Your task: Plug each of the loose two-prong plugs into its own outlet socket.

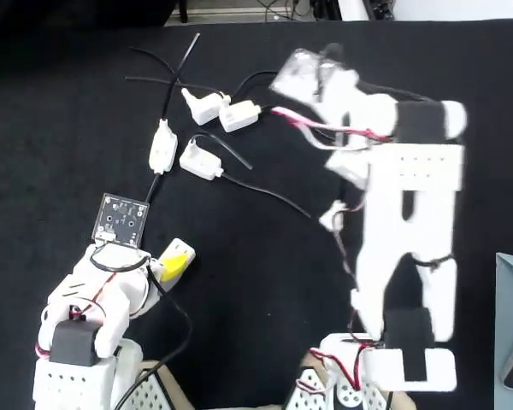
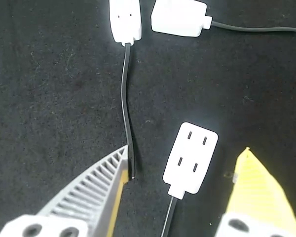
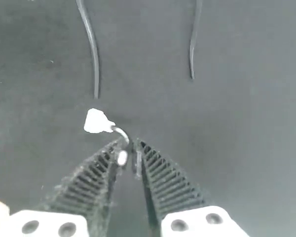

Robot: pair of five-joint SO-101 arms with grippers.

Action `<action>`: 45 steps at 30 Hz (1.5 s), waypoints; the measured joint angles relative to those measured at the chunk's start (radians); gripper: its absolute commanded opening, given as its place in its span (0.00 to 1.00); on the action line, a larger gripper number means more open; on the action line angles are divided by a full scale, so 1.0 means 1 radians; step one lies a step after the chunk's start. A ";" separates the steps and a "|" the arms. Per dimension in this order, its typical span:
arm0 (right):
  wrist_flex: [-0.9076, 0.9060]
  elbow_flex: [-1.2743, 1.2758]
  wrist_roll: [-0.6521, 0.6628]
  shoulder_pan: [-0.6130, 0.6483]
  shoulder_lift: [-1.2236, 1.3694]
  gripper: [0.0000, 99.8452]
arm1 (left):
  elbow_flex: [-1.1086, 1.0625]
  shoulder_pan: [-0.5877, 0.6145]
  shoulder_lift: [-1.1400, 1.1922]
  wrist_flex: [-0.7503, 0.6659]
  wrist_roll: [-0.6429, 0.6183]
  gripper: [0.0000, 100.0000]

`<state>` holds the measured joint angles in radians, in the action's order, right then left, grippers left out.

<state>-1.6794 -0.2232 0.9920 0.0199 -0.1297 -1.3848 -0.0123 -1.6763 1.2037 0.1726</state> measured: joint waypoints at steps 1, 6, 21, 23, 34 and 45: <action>0.025 0.017 0.000 0.029 0.018 0.01 | 0.000 0.000 0.000 0.000 0.000 0.33; 0.215 0.123 -0.051 0.112 0.112 0.11 | 0.000 0.000 0.000 0.000 0.000 0.33; 0.035 -0.034 -0.479 0.160 0.144 0.20 | 0.000 0.008 0.000 0.000 0.000 0.33; 0.008 -0.026 -0.509 0.138 0.169 0.20 | 0.000 0.008 0.000 0.000 0.000 0.33; 0.063 0.192 -0.620 0.147 0.344 0.20 | 0.000 0.008 0.000 0.000 0.000 0.33; 0.210 0.299 -0.638 0.195 0.466 0.20 | 0.000 0.008 0.000 0.000 0.000 0.33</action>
<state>-1.4691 0.0760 0.3537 0.2148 0.3368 -1.3848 -0.0046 -1.6763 1.2037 0.1726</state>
